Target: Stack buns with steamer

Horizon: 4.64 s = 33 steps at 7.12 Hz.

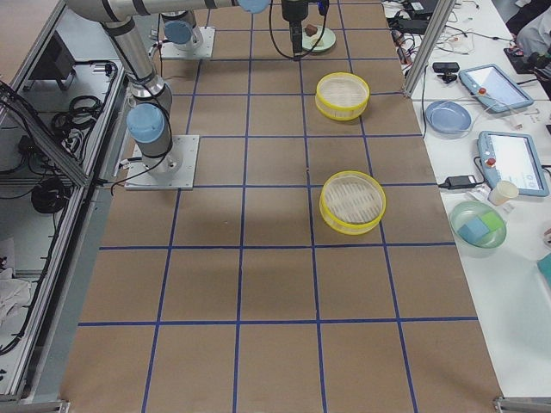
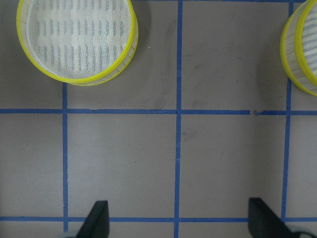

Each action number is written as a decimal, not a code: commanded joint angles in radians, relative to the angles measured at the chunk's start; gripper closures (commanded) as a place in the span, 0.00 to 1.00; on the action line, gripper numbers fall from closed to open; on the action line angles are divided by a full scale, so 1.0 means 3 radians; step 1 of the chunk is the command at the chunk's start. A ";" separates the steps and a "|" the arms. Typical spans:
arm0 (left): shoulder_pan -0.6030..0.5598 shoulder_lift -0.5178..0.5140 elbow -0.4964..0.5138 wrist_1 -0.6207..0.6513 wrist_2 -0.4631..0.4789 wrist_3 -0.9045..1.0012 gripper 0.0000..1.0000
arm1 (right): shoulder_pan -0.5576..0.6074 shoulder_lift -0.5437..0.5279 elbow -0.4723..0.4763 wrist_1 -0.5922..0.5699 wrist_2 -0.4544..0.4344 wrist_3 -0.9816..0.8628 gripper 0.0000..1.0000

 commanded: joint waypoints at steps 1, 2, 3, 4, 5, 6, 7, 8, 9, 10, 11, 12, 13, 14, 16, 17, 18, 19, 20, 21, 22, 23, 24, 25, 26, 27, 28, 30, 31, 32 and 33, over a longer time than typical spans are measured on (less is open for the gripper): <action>0.0000 0.0006 -0.0014 -0.0009 0.0010 0.0011 0.00 | 0.0000 0.0010 0.0005 -0.0006 0.0019 0.0002 0.00; 0.0000 0.0021 -0.0014 -0.0080 -0.0005 0.0006 0.00 | 0.0000 0.0010 0.0000 -0.0011 0.0019 -0.0003 0.00; 0.0000 0.0026 -0.0014 -0.0085 -0.0005 0.0006 0.00 | 0.0000 0.0010 0.0000 -0.0006 0.0024 -0.0003 0.00; 0.0005 0.0026 -0.0014 -0.0085 0.0005 0.0006 0.00 | -0.0005 0.0015 0.0005 -0.0011 0.0014 -0.0008 0.00; 0.0005 0.0026 -0.0014 -0.0116 0.0015 0.0001 0.00 | -0.0030 0.0045 0.0010 -0.0011 0.0009 -0.0003 0.00; 0.0035 0.0016 -0.0014 -0.0126 0.0015 0.0011 0.00 | -0.0112 0.0096 0.0005 -0.0173 0.0019 -0.0013 0.00; 0.0056 0.0021 -0.0014 -0.0167 0.0015 0.0006 0.00 | -0.0274 0.0137 0.0005 -0.0605 -0.0067 -0.0134 0.00; 0.0061 0.0006 -0.0014 -0.0238 0.0020 0.0016 0.00 | -0.0443 0.0163 0.0005 -0.0630 -0.0068 -0.0176 0.00; 0.0117 -0.0060 -0.0024 -0.0198 0.0005 0.0057 0.00 | -0.0652 0.0361 -0.0040 -0.0645 -0.0088 -0.0389 0.00; 0.0219 -0.0192 -0.0095 -0.0183 -0.0010 0.0032 0.00 | -0.0999 0.0600 -0.0102 -0.0665 -0.0139 -0.0467 0.00; 0.0245 -0.0290 -0.0222 0.0167 0.0005 0.0037 0.00 | -0.1245 0.0735 -0.0209 -0.0757 -0.0130 -0.0939 0.00; 0.0255 -0.0453 -0.0350 0.0540 0.0000 0.0032 0.00 | -0.1470 0.0888 -0.0286 -0.0829 -0.0119 -0.1288 0.00; 0.0256 -0.0641 -0.0392 0.0812 0.0005 0.0006 0.00 | -0.1802 0.1097 -0.0332 -0.0845 0.0134 -0.1403 0.00; 0.0261 -0.0856 -0.0387 0.0982 0.0005 -0.0060 0.00 | -0.1992 0.1448 -0.0388 -0.1245 0.0314 -0.1682 0.00; 0.0281 -0.1271 -0.0377 0.1351 0.0097 -0.0112 0.01 | -0.2116 0.1783 -0.0429 -0.1673 0.0285 -0.1904 0.00; 0.0286 -0.1470 -0.0367 0.1569 0.0087 -0.0081 0.01 | -0.2167 0.1931 -0.0430 -0.1789 0.0280 -0.1940 0.00; 0.0286 -0.1619 -0.0341 0.1703 0.0076 -0.0132 0.00 | -0.2168 0.2054 -0.0424 -0.1826 -0.0014 -0.2138 0.06; 0.0286 -0.1741 -0.0341 0.1876 0.0061 -0.0173 0.00 | -0.2168 0.2106 -0.0414 -0.1826 -0.0138 -0.2246 0.15; 0.0286 -0.1809 -0.0341 0.2045 0.0051 -0.0244 0.00 | -0.2168 0.2157 -0.0414 -0.1897 -0.0135 -0.2258 0.14; 0.0286 -0.1865 -0.0336 0.2097 -0.0152 -0.0295 0.00 | -0.2168 0.2248 -0.0414 -0.1999 -0.0054 -0.2379 0.15; 0.0286 -0.1911 -0.0336 0.2103 -0.0174 -0.0286 0.11 | -0.2168 0.2265 -0.0414 -0.2041 -0.0017 -0.2370 0.16; 0.0286 -0.1917 -0.0366 0.2093 -0.0144 -0.0240 0.25 | -0.2168 0.2285 -0.0414 -0.2041 0.0034 -0.2375 0.23; 0.0286 -0.1912 -0.0377 0.2093 -0.0128 -0.0143 0.38 | -0.2168 0.2290 -0.0419 -0.2041 0.0034 -0.2375 0.39; 0.0291 -0.1906 -0.0367 0.2078 -0.0113 0.0010 0.82 | -0.2168 0.2290 -0.0419 -0.2041 0.0039 -0.2365 0.53; 0.0291 -0.1906 -0.0351 0.2072 -0.0108 0.0016 1.00 | -0.2168 0.2295 -0.0414 -0.2036 0.0039 -0.2365 0.61; 0.0291 -0.1835 -0.0316 0.2093 -0.0133 -0.0045 1.00 | -0.2168 0.2311 -0.0414 -0.2036 0.0039 -0.2360 0.62; 0.0281 -0.1764 -0.0169 0.2078 -0.0169 -0.0197 1.00 | -0.2168 0.2311 -0.0419 -0.2036 0.0039 -0.2350 0.72; 0.0230 -0.1682 0.0011 0.2118 -0.0783 -0.0920 1.00 | -0.2168 0.2301 -0.0419 -0.2031 0.0034 -0.2299 1.00; 0.0169 -0.1691 0.0017 0.2371 -0.1208 -0.1319 1.00 | -0.2168 0.2275 -0.0424 -0.2026 0.0044 -0.2177 1.00; 0.0007 -0.1737 0.0017 0.2668 -0.1399 -0.1632 1.00 | -0.2168 0.2255 -0.0429 -0.2016 0.0044 -0.2166 1.00; -0.0203 -0.1783 0.0012 0.2848 -0.1482 -0.1914 1.00 | -0.2168 0.2168 -0.0430 -0.1970 0.0034 -0.2156 1.00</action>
